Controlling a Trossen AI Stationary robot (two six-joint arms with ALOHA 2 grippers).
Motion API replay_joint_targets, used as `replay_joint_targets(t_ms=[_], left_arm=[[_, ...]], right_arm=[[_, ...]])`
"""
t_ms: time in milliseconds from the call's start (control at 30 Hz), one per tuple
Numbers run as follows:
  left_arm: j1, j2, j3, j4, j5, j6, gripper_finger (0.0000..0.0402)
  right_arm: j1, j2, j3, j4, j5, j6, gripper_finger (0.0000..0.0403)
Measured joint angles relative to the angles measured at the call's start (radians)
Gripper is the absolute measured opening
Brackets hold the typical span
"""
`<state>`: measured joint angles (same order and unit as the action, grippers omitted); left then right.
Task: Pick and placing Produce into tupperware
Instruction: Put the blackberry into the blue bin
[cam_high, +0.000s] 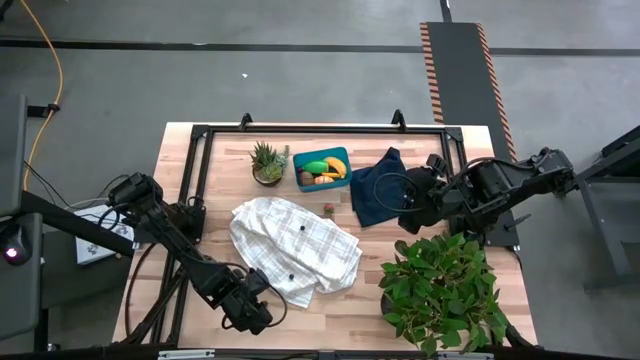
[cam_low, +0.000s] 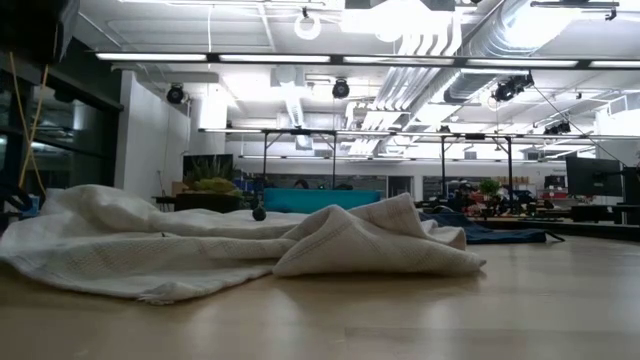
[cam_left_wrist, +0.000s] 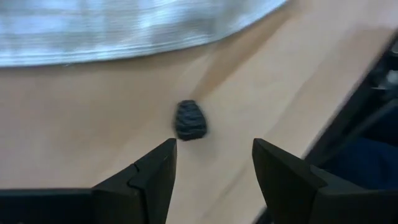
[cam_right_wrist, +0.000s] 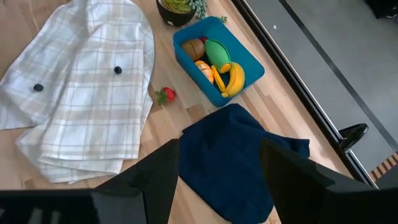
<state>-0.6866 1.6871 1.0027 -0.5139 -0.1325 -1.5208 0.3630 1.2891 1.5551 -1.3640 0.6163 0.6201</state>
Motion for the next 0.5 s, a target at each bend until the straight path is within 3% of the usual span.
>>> replay_joint_targets(t_ms=[500], left_arm=[[-0.001,0.052,-0.002,-0.006,0.004,0.005,0.0200]], right_arm=[[0.000,-0.001,0.000,0.008,0.000,0.008,0.0213]])
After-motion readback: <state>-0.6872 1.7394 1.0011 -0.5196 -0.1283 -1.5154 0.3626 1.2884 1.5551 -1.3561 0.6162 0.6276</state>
